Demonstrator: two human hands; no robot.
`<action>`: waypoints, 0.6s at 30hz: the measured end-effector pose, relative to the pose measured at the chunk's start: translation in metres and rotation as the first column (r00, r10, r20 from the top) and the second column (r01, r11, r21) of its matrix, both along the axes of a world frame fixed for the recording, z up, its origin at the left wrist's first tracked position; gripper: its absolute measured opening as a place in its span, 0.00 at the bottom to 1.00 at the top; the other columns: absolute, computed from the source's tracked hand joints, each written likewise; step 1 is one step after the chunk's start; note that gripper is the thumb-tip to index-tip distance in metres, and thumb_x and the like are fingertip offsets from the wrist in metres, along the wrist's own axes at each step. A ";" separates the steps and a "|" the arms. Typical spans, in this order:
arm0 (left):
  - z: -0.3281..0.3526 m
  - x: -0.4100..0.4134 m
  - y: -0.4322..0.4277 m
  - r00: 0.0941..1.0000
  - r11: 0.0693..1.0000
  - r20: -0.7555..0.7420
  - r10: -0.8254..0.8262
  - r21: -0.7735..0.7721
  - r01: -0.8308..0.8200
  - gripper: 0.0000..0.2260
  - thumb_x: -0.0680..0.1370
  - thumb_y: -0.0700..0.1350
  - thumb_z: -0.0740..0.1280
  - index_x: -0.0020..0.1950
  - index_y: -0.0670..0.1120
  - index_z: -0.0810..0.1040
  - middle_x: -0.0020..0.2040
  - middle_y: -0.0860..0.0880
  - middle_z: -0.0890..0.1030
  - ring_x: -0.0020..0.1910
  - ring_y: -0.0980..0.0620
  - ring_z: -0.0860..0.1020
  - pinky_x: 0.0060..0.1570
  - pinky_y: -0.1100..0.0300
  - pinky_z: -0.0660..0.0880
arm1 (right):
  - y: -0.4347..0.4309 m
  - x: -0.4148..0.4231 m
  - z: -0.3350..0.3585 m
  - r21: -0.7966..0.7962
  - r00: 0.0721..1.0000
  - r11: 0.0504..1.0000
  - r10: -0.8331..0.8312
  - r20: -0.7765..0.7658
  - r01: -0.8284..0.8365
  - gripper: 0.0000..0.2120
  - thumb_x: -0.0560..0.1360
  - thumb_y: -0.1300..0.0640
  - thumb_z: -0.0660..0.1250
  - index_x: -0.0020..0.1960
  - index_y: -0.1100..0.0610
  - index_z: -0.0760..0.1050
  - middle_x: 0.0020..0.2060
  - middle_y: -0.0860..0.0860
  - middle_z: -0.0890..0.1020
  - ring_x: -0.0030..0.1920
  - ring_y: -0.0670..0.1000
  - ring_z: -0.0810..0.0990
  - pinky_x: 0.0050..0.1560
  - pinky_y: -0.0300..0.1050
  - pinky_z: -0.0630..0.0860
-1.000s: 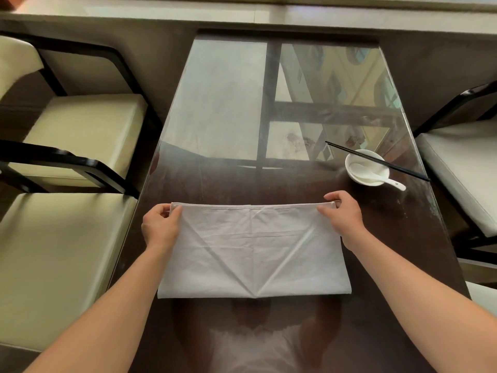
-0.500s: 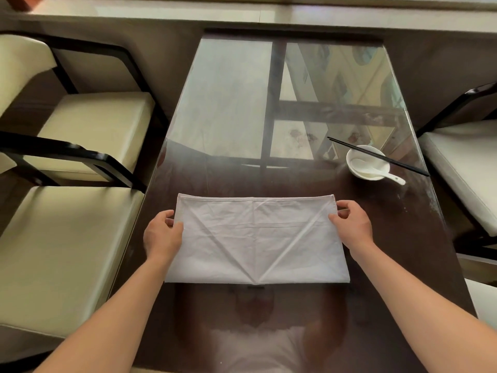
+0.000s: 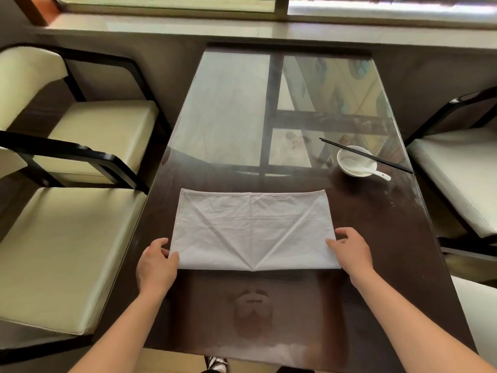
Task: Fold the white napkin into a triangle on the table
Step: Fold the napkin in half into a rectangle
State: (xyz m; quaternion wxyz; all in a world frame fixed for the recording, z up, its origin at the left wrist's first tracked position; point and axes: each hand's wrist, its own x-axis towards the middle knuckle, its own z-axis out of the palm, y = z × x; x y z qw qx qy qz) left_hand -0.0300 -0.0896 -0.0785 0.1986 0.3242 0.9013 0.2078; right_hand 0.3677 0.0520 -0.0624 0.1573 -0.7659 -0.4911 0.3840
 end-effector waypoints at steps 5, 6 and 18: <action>0.001 0.009 -0.012 1.000 1.000 0.004 -0.003 -0.022 0.003 0.17 0.75 0.41 0.69 0.64 0.45 0.76 0.40 0.51 0.78 0.43 0.47 0.76 0.43 0.52 0.71 | -0.025 0.009 0.001 -0.053 0.998 0.998 0.020 -0.054 -0.023 0.15 0.73 0.58 0.72 0.57 0.49 0.73 0.39 0.50 0.84 0.33 0.52 0.85 0.42 0.57 0.85; 0.001 0.010 -0.011 1.000 1.000 0.008 0.003 -0.014 -0.003 0.16 0.75 0.41 0.68 0.63 0.46 0.77 0.39 0.51 0.78 0.43 0.47 0.77 0.43 0.52 0.71 | -0.029 0.011 0.001 -0.058 0.998 0.998 0.018 -0.066 -0.021 0.15 0.73 0.59 0.72 0.57 0.50 0.74 0.39 0.51 0.84 0.32 0.52 0.85 0.42 0.57 0.85; 0.016 0.053 -0.023 0.936 0.950 -0.252 -0.247 0.128 0.286 0.18 0.71 0.36 0.71 0.60 0.43 0.79 0.55 0.40 0.76 0.53 0.38 0.74 0.52 0.43 0.75 | -0.108 0.019 0.025 -0.027 0.966 0.999 0.021 -0.259 -0.029 0.21 0.75 0.64 0.71 0.59 0.43 0.74 0.38 0.59 0.79 0.31 0.55 0.85 0.33 0.46 0.83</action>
